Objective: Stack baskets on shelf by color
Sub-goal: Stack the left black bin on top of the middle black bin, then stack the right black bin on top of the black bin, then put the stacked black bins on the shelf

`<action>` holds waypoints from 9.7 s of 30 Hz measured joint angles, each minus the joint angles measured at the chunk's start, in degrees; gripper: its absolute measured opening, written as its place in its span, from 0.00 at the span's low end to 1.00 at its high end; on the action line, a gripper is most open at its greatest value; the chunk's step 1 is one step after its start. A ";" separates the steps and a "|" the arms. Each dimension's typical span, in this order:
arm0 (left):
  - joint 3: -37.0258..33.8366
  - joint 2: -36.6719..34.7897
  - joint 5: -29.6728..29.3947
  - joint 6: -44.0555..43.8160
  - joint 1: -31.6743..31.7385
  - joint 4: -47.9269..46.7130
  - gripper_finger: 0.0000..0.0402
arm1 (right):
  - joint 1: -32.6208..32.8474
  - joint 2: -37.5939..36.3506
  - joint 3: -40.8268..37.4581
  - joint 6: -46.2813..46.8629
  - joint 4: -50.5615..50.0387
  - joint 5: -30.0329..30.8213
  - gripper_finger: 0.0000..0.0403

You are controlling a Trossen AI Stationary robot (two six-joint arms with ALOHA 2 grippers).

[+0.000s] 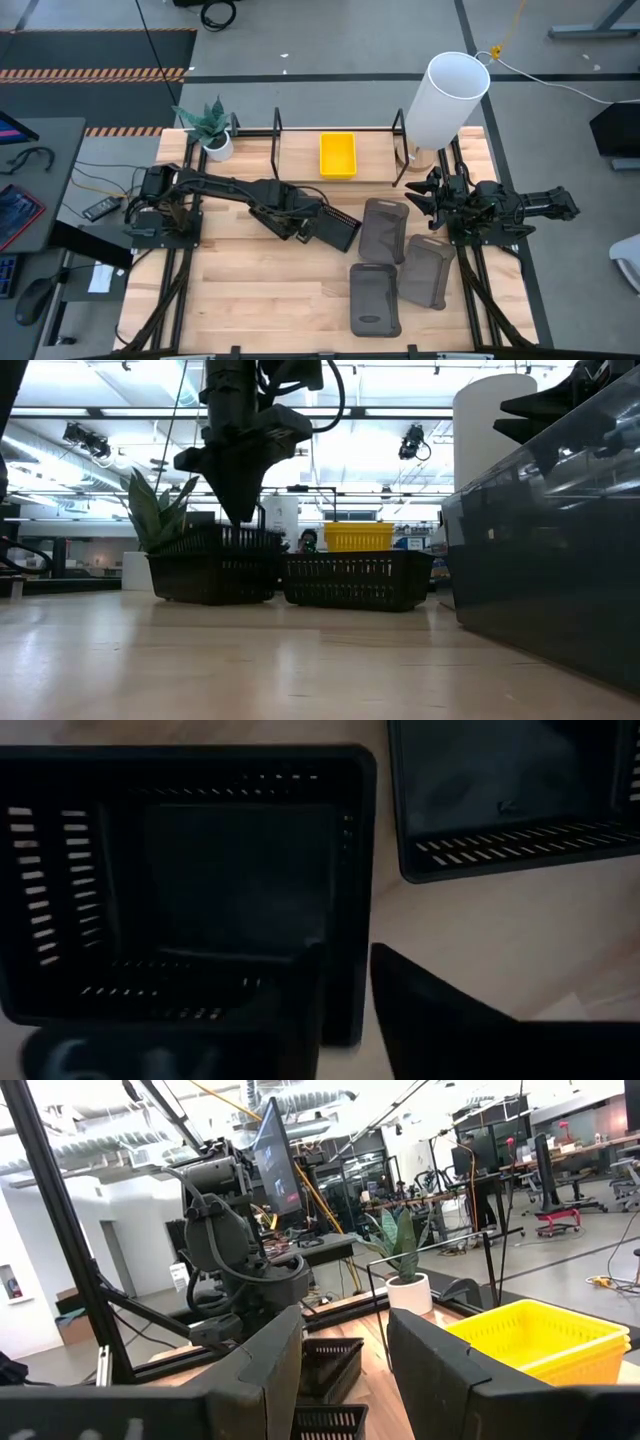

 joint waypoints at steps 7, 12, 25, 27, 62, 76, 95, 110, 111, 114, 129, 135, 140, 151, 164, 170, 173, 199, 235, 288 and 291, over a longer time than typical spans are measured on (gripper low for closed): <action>0.00 0.00 0.00 -0.20 0.04 0.86 0.36 | 0.00 0.01 0.00 0.00 0.01 0.00 0.39; 0.00 0.00 -2.00 0.51 0.41 10.01 0.38 | 0.01 0.01 0.00 0.00 0.02 0.00 0.39; 0.07 5.48 0.65 9.22 8.06 21.07 0.33 | -0.01 -0.01 0.00 0.00 0.17 0.02 0.39; 0.07 6.67 1.71 9.85 8.77 20.79 0.34 | 0.01 0.01 0.00 0.00 0.17 0.04 0.39; 0.04 11.21 3.77 15.51 8.17 20.85 0.03 | -0.01 0.27 0.02 0.00 1.77 0.02 0.39; 8.42 10.84 8.24 19.63 10.89 13.58 0.03 | 0.00 0.27 0.02 0.00 1.77 0.01 0.39; 25.49 10.74 2.66 22.59 8.66 -12.76 0.03 | 0.00 0.27 0.02 0.00 1.75 0.01 0.39; 25.09 6.73 -8.61 18.99 3.34 -22.00 0.03 | 0.00 0.25 0.02 0.01 1.78 0.00 0.39; 25.09 5.73 -9.09 18.25 3.34 -22.65 0.03 | -0.01 0.25 0.02 0.00 1.79 0.00 0.39; 25.09 2.86 -11.14 16.45 3.44 -25.47 0.03 | -0.01 0.25 0.02 0.00 1.88 0.00 0.39; 17.66 -1.03 -16.21 13.92 5.28 -30.38 0.03 | -0.01 0.27 0.02 0.00 2.56 0.01 0.39; 8.71 -3.27 -13.80 14.39 6.43 -23.81 0.03 | 0.01 0.26 0.02 0.00 2.58 -0.02 0.39; 4.70 -5.86 -10.82 14.62 8.39 -18.31 0.03 | -0.01 0.25 0.02 0.00 2.60 0.02 0.39; -3.39 -6.08 -4.94 13.48 8.19 -12.86 0.06 | -0.01 0.25 0.02 0.00 2.58 0.02 0.39; -4.81 -6.08 -2.02 11.58 8.44 -12.53 0.37 | -0.01 0.26 0.02 0.00 2.58 0.00 0.39; -4.25 -6.73 3.22 10.00 9.22 -12.85 0.48 | -0.01 0.27 0.02 0.00 2.58 0.00 0.39; -3.58 -6.93 7.51 7.48 8.31 -6.99 0.48 | -0.01 0.27 0.02 0.00 2.58 0.00 0.39; 5.04 0.57 1.14 -8.67 -7.17 2.73 0.43 | 0.01 0.25 0.02 0.00 2.65 0.14 0.39; 10.95 17.94 4.91 9.51 -7.13 -5.36 0.28 | 0.00 0.38 0.00 0.00 2.96 0.02 0.39; 22.01 17.86 -14.41 63.54 15.15 -17.21 0.04 | -0.01 0.38 0.00 0.00 2.97 0.00 0.39; 21.14 17.88 -14.37 63.52 15.26 -16.88 0.09 | -0.01 0.38 0.00 0.00 2.97 0.00 0.39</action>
